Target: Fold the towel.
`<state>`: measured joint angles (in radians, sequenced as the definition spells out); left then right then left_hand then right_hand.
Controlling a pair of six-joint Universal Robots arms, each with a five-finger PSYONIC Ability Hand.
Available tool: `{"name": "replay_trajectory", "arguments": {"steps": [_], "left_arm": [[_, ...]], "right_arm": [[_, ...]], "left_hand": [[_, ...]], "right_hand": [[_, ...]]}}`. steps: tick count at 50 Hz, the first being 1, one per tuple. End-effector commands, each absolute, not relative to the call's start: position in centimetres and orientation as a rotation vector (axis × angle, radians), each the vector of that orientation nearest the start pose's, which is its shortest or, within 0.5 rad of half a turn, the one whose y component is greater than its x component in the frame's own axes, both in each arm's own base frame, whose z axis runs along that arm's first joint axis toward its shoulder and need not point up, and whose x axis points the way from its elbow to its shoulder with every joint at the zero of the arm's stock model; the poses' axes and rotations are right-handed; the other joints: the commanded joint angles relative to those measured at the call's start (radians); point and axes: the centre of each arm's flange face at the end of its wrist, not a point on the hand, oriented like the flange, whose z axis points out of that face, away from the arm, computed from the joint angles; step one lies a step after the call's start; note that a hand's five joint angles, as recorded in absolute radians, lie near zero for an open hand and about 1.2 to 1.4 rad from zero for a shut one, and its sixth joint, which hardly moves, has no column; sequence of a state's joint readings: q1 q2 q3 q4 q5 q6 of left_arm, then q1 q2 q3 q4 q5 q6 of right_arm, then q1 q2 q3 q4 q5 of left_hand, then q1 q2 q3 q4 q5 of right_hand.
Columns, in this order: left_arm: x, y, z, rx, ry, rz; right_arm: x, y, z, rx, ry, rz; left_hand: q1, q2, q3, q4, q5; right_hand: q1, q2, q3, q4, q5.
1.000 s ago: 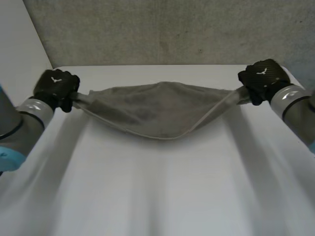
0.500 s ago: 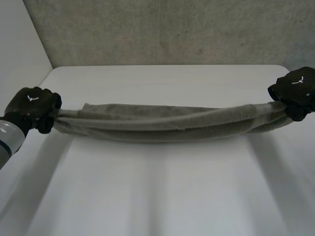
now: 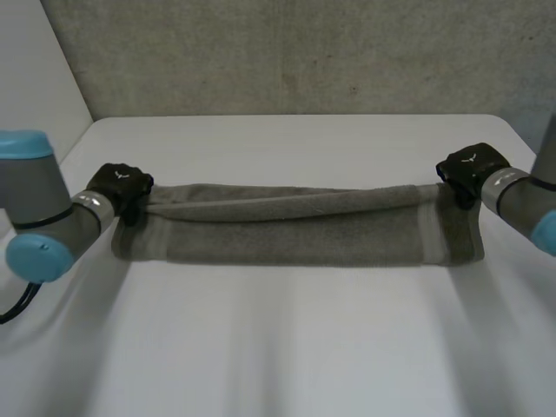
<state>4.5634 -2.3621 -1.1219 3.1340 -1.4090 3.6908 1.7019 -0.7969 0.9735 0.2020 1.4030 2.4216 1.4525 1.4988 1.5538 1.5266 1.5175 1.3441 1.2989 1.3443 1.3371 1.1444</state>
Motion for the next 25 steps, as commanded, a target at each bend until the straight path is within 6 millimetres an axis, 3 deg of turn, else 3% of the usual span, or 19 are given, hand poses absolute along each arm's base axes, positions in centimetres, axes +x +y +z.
{"name": "replay_trajectory", "arguments": {"steps": [1, 6, 7, 8, 9, 11, 12, 13, 20, 22, 25], "left_arm": [[-22.7, -42.9, 12.7, 0.969, 2.249, -1.753], [-22.9, -44.6, 12.4, 0.914, 2.207, -1.759], [-22.9, -45.0, 12.2, 0.901, 2.204, -1.750], [-23.1, -45.1, 12.1, 0.901, 2.210, -1.743], [-23.1, -45.1, 12.1, 0.901, 2.210, -1.742], [-24.0, -44.9, 12.1, 0.917, 2.216, -1.735], [-24.0, -44.9, 12.1, 0.917, 2.216, -1.735], [-24.6, -44.7, 12.3, 0.931, 2.212, -1.744], [-25.3, -44.4, 14.2, 0.931, 2.181, -1.796], [-25.3, -44.3, 15.9, 0.912, 2.165, -1.829], [-25.3, -44.0, 16.8, 0.904, 2.163, -1.843]], "right_arm": [[20.9, -43.4, 16.2, -1.267, 2.422, -1.994], [21.0, -44.8, 15.2, -1.247, 2.432, -2.054], [21.1, -45.1, 15.1, -1.239, 2.436, -2.067], [21.5, -45.1, 15.0, -1.239, 2.433, -2.074], [21.5, -45.1, 15.0, -1.239, 2.433, -2.074], [21.7, -45.2, 15.2, -1.225, 2.439, -2.097], [21.7, -45.2, 15.2, -1.225, 2.439, -2.097], [21.9, -45.2, 15.3, -1.209, 2.442, -2.101], [22.0, -45.1, 16.3, -1.068, 2.411, -2.147], [21.8, -44.4, 19.3, -0.992, 2.357, -2.207], [21.5, -44.0, 20.8, -0.957, 2.333, -2.247]], "left_hand": [[-0.056, -0.103, -0.158, -0.130, -0.296], [-0.138, -0.184, -0.239, -0.212, -0.378], [-0.362, -0.408, -0.463, -0.436, -0.601], [-0.693, -0.739, -0.794, -0.767, -0.932], [-0.696, -0.742, -0.797, -0.770, -0.935], [-1.265, -1.312, -1.367, -1.340, -1.505], [-1.268, -1.315, -1.370, -1.342, -1.508], [-1.278, -1.324, -1.379, -1.352, -1.517], [-1.278, -1.324, -1.379, -1.352, -1.517], [-1.278, -1.324, -1.379, -1.352, -1.517], [-1.278, -1.324, -1.379, -1.352, -1.517]], "right_hand": [[0.052, 0.097, 0.052, 0.059, 0.077], [0.052, 0.097, 0.052, 0.059, 0.077], [0.052, 0.097, 0.052, 0.059, 0.077], [-0.208, -0.163, -0.209, -0.201, -0.183], [-0.211, -0.166, -0.211, -0.204, -0.186], [-0.927, -0.881, -0.927, -0.920, -0.902], [-0.930, -0.885, -0.930, -0.923, -0.905], [-1.170, -1.124, -1.170, -1.163, -1.144], [-1.170, -1.124, -1.170, -1.163, -1.144], [-1.170, -1.124, -1.170, -1.163, -1.144], [-1.170, -1.124, -1.170, -1.163, -1.144]]}}
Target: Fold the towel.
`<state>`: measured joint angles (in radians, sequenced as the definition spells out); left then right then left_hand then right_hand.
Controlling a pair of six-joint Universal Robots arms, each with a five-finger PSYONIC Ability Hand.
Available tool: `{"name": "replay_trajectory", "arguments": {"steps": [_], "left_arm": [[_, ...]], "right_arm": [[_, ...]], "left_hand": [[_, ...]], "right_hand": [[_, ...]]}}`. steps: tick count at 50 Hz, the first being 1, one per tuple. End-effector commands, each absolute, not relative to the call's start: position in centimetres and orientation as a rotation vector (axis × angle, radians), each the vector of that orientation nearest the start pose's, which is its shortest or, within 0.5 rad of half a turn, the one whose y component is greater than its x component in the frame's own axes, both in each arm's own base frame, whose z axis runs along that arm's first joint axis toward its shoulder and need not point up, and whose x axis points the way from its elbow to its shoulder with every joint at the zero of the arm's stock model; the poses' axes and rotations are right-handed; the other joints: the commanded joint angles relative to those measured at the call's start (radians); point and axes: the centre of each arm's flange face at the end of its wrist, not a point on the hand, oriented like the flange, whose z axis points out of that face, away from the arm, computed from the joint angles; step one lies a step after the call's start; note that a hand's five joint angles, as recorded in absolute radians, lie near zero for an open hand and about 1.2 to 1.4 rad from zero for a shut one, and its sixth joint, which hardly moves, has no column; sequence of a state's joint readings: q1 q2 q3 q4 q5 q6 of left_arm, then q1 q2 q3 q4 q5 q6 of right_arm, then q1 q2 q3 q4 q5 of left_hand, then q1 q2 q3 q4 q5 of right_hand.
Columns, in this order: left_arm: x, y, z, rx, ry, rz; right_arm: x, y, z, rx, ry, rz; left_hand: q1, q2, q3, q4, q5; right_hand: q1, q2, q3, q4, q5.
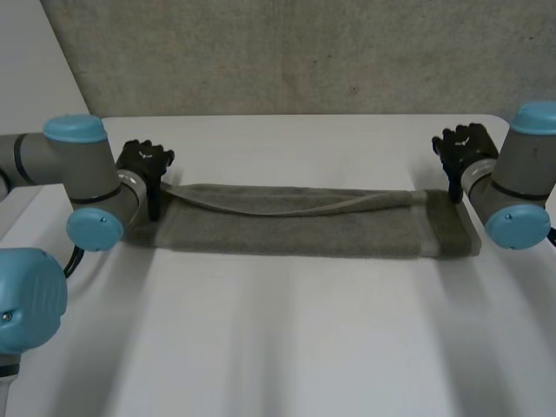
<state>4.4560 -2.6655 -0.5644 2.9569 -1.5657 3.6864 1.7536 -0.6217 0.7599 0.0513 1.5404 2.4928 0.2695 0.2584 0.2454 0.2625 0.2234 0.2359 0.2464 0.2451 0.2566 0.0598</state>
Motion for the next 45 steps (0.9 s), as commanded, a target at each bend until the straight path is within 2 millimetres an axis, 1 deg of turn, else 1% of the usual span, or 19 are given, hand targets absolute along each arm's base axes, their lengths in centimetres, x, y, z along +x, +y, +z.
{"name": "replay_trajectory", "arguments": {"steps": [1, 2, 3, 5, 8, 10, 14, 16, 17, 19, 20, 22, 23, 25, 29, 35, 37, 40, 45], "left_arm": [[-25.2, -43.7, 17.6, 0.893, 2.171, -1.850], [-25.1, -43.3, 18.5, 0.879, 2.176, -1.862], [-25.1, -43.3, 18.6, 0.879, 2.176, -1.862], [-24.7, -42.3, 20.5, 0.848, 2.194, -1.897], [-24.5, -41.3, 21.5, 0.822, 2.219, -1.922], [-24.4, -40.9, 21.6, 0.821, 2.228, -1.920], [-24.3, -39.9, 21.3, 0.836, 2.250, -1.893], [-24.2, -38.6, 20.6, 0.888, 2.295, -1.844], [-24.2, -38.6, 20.6, 0.888, 2.295, -1.844], [-24.4, -37.3, 20.3, 0.990, 2.321, -1.828], [-24.4, -37.3, 20.3, 0.991, 2.321, -1.828], [-24.3, -36.3, 20.1, 1.105, 2.341, -1.814], [-24.3, -36.3, 20.1, 1.106, 2.341, -1.814], [-24.5, -35.4, 19.7, 1.226, 2.369, -1.792], [-24.4, -34.8, 19.2, 1.326, 2.405, -1.717], [-24.6, -35.7, 17.9, 1.367, 2.399, -1.666], [-24.8, -36.5, 17.0, 1.369, 2.414, -1.637], [-24.9, -37.0, 16.6, 1.364, 2.421, -1.621], [-25.1, -39.3, 15.2, 1.326, 2.446, -1.551]], "right_arm": [[21.3, -43.6, 22.3, -0.935, 2.300, -2.292], [21.2, -43.1, 23.4, -0.924, 2.270, -2.333], [21.2, -43.1, 23.4, -0.924, 2.270, -2.334], [21.0, -42.0, 25.5, -0.904, 2.215, -2.406], [20.7, -40.9, 26.7, -0.902, 2.186, -2.435], [20.6, -40.5, 26.8, -0.917, 2.190, -2.422], [20.9, -39.6, 26.2, -0.984, 2.209, -2.349], [21.2, -38.1, 25.1, -1.093, 2.268, -2.175], [21.2, -38.0, 25.1, -1.094, 2.269, -2.174], [21.3, -36.6, 23.8, -1.187, 2.330, -1.978], [21.3, -36.6, 23.8, -1.187, 2.330, -1.977], [21.6, -35.6, 23.3, -1.238, 2.327, -1.849], [21.6, -35.6, 23.3, -1.238, 2.327, -1.848], [22.0, -35.1, 23.3, -1.266, 2.306, -1.772], [22.7, -35.6, 22.6, -1.275, 2.273, -1.714], [23.4, -36.4, 20.7, -1.285, 2.300, -1.603], [24.6, -36.7, 19.2, -1.311, 2.301, -1.522], [25.2, -36.8, 18.5, -1.324, 2.301, -1.488], [26.0, -38.1, 16.4, -1.322, 2.321, -1.428]], "left_hand": [[-0.095, -0.084, -0.071, -0.088, -0.223], [-0.095, -0.084, -0.071, -0.088, -0.223], [-0.095, -0.084, -0.071, -0.088, -0.223], [-0.085, -0.074, -0.061, -0.078, -0.214], [-0.080, -0.068, -0.055, -0.073, -0.208], [-0.071, -0.060, -0.047, -0.064, -0.199], [-0.027, -0.016, -0.003, -0.020, -0.155], [0.084, 0.096, 0.108, 0.091, -0.044], [0.085, 0.096, 0.109, 0.092, -0.044], [0.202, 0.213, 0.226, 0.209, 0.073], [0.202, 0.213, 0.226, 0.209, 0.074], [0.302, 0.313, 0.326, 0.309, 0.173], [0.302, 0.313, 0.326, 0.309, 0.174], [0.475, 0.486, 0.499, 0.481, 0.346], [0.519, 0.531, 0.543, 0.526, 0.391], [0.508, 0.519, 0.532, 0.515, 0.379], [0.484, 0.495, 0.508, 0.491, 0.356], [0.467, 0.478, 0.491, 0.474, 0.338], [0.379, 0.390, 0.403, 0.386, 0.250]], "right_hand": [[-0.061, -0.072, -0.071, -0.082, -0.060], [-0.061, -0.072, -0.071, -0.082, -0.060], [-0.061, -0.072, -0.071, -0.082, -0.060], [-0.061, -0.072, -0.071, -0.082, -0.060], [-0.061, -0.072, -0.071, -0.082, -0.060], [-0.061, -0.072, -0.071, -0.082, -0.060], [-0.061, -0.072, -0.071, -0.082, -0.060], [-0.061, -0.072, -0.071, -0.082, -0.060], [-0.061, -0.072, -0.071, -0.082, -0.060], [-0.061, -0.072, -0.071, -0.082, -0.060], [-0.061, -0.072, -0.071, -0.082, -0.060], [-0.031, -0.042, -0.041, -0.052, -0.030], [-0.031, -0.041, -0.040, -0.051, -0.029], [0.089, 0.079, 0.080, 0.068, 0.091], [0.148, 0.138, 0.139, 0.128, 0.150], [0.175, 0.164, 0.166, 0.154, 0.177], [0.216, 0.205, 0.207, 0.195, 0.217], [0.237, 0.226, 0.227, 0.216, 0.238], [0.240, 0.229, 0.230, 0.219, 0.241]]}}
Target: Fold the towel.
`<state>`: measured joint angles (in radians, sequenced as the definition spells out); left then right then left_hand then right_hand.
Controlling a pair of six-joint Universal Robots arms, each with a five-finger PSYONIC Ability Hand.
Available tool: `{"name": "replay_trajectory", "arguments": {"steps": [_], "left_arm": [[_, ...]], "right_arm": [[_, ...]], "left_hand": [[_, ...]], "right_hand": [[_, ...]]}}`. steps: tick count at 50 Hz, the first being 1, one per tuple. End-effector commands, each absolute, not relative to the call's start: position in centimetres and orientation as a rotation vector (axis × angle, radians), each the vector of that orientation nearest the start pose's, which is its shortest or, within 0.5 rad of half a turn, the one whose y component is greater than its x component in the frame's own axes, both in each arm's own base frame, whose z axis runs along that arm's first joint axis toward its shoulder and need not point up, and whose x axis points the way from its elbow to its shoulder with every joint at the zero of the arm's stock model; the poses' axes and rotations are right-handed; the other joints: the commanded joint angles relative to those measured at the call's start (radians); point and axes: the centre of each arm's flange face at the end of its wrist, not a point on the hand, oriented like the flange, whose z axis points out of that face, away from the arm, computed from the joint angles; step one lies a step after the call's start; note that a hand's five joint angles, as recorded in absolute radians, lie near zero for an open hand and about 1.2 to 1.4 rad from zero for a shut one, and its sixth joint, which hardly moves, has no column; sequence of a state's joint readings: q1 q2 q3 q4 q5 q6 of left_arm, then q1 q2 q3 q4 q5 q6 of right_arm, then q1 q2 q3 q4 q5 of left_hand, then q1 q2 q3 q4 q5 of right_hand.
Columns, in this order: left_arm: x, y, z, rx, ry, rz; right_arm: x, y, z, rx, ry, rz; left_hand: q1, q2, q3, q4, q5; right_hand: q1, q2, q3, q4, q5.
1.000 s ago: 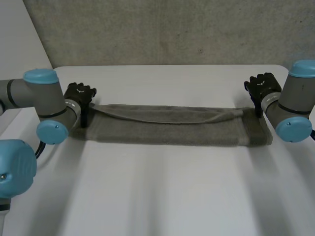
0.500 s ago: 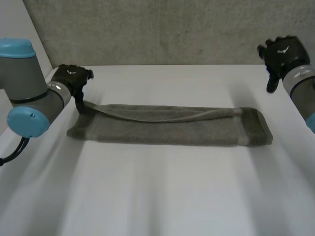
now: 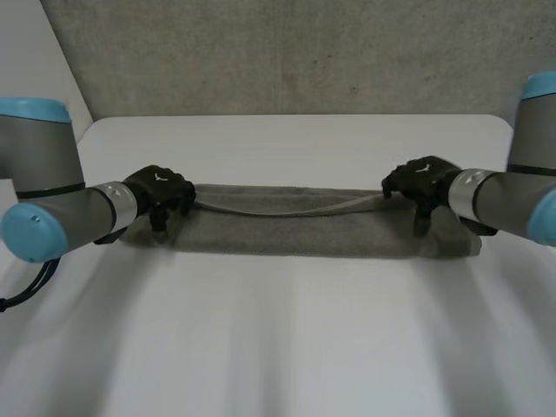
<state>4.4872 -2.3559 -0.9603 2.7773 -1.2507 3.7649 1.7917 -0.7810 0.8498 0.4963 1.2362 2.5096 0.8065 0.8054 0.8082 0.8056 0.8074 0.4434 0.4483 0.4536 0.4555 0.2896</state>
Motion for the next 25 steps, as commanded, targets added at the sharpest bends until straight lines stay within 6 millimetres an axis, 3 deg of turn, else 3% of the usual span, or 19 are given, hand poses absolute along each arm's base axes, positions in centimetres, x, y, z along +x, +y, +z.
{"name": "replay_trajectory", "arguments": {"steps": [1, 9, 11, 15, 19, 25], "left_arm": [[-25.1, -39.3, 15.2, 1.326, 2.446, -1.551], [-25.5, -41.2, 14.4, 1.313, 2.449, -1.528], [-25.6, -42.4, 14.6, 1.272, 2.397, -1.579], [-25.5, -43.4, 14.7, 1.217, 2.342, -1.614], [-25.6, -44.4, 15.5, 1.124, 2.279, -1.693], [-26.2, -44.3, 16.5, 1.052, 2.310, -1.759]], "right_arm": [[26.0, -38.1, 16.4, -1.322, 2.321, -1.428], [26.5, -39.8, 15.5, -1.245, 2.321, -1.460], [26.7, -40.3, 15.4, -1.228, 2.313, -1.488], [26.8, -41.1, 15.2, -1.202, 2.304, -1.540], [26.9, -42.8, 15.3, -1.147, 2.257, -1.704], [26.9, -43.6, 16.4, -1.092, 2.234, -1.822]], "left_hand": [[-0.158, -0.157, -0.160, -0.158, -0.334], [-0.282, -0.281, -0.284, -0.281, -0.457], [-0.454, -0.453, -0.456, -0.453, -0.629], [-0.607, -0.606, -0.609, -0.606, -0.783], [-0.619, -0.618, -0.621, -0.619, -0.795], [-0.619, -0.618, -0.621, -0.619, -0.795]], "right_hand": [[0.032, 0.027, 0.022, 0.020, 0.011], [-0.012, -0.017, -0.022, -0.024, -0.033], [-0.216, -0.221, -0.226, -0.228, -0.237], [-0.269, -0.274, -0.279, -0.281, -0.290], [-0.269, -0.274, -0.279, -0.281, -0.290], [-0.269, -0.274, -0.279, -0.281, -0.290]]}}
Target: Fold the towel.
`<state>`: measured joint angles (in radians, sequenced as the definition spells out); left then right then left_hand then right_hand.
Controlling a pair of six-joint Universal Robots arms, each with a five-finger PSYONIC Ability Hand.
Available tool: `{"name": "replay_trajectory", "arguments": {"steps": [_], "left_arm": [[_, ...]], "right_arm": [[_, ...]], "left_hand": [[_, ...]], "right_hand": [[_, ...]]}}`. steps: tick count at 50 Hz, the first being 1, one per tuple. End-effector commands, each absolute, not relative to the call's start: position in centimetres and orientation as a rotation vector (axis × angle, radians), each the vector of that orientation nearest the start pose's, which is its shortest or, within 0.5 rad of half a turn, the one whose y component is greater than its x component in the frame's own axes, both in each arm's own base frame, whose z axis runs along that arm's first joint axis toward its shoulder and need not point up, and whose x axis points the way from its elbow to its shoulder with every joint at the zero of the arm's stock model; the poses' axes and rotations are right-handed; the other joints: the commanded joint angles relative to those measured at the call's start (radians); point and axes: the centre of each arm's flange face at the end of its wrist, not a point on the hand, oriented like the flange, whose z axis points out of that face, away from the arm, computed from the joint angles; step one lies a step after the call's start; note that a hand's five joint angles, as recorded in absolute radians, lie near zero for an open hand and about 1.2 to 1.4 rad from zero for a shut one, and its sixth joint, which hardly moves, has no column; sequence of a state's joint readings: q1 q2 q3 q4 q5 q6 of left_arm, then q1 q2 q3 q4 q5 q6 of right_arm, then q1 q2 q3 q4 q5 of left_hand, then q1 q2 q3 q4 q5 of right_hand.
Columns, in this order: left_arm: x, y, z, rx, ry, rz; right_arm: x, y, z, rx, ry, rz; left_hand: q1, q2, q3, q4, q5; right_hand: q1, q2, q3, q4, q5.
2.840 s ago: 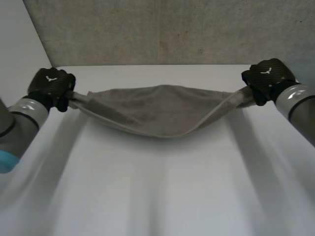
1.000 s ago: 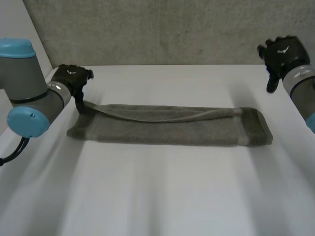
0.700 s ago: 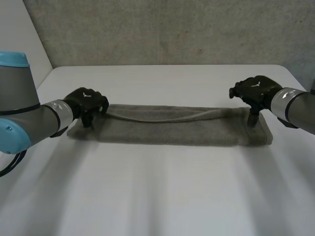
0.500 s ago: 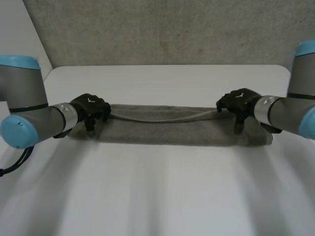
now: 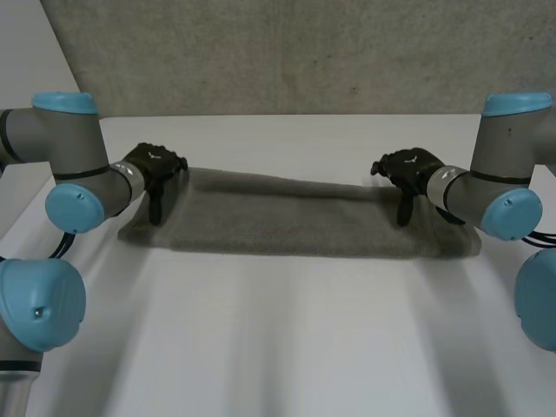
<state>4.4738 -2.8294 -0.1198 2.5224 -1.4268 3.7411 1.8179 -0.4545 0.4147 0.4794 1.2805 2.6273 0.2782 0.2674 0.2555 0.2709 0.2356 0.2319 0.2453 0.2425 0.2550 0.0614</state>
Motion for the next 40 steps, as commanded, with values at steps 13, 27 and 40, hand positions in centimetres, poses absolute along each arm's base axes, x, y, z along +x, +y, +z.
{"name": "replay_trajectory", "arguments": {"steps": [13, 27, 40], "left_arm": [[-26.4, -42.9, 21.2, 0.799, 2.531, -1.911], [-25.0, -42.7, 24.5, 0.697, 2.679, -2.010], [-25.3, -41.0, 31.3, 0.700, 2.477, -2.254]], "right_arm": [[25.8, -39.9, 24.9, -1.001, 2.085, -2.146], [21.7, -35.3, 19.9, -1.236, 2.403, -1.809], [20.2, -35.3, 17.4, -1.228, 2.475, -1.743]], "left_hand": [[0.047, 0.057, 0.069, 0.054, -0.085], [0.150, 0.160, 0.172, 0.157, 0.018], [0.167, 0.178, 0.190, 0.175, 0.035]], "right_hand": [[-0.057, -0.071, -0.068, -0.080, -0.061], [-0.057, -0.071, -0.068, -0.080, -0.061], [-0.057, -0.071, -0.068, -0.080, -0.061]]}}
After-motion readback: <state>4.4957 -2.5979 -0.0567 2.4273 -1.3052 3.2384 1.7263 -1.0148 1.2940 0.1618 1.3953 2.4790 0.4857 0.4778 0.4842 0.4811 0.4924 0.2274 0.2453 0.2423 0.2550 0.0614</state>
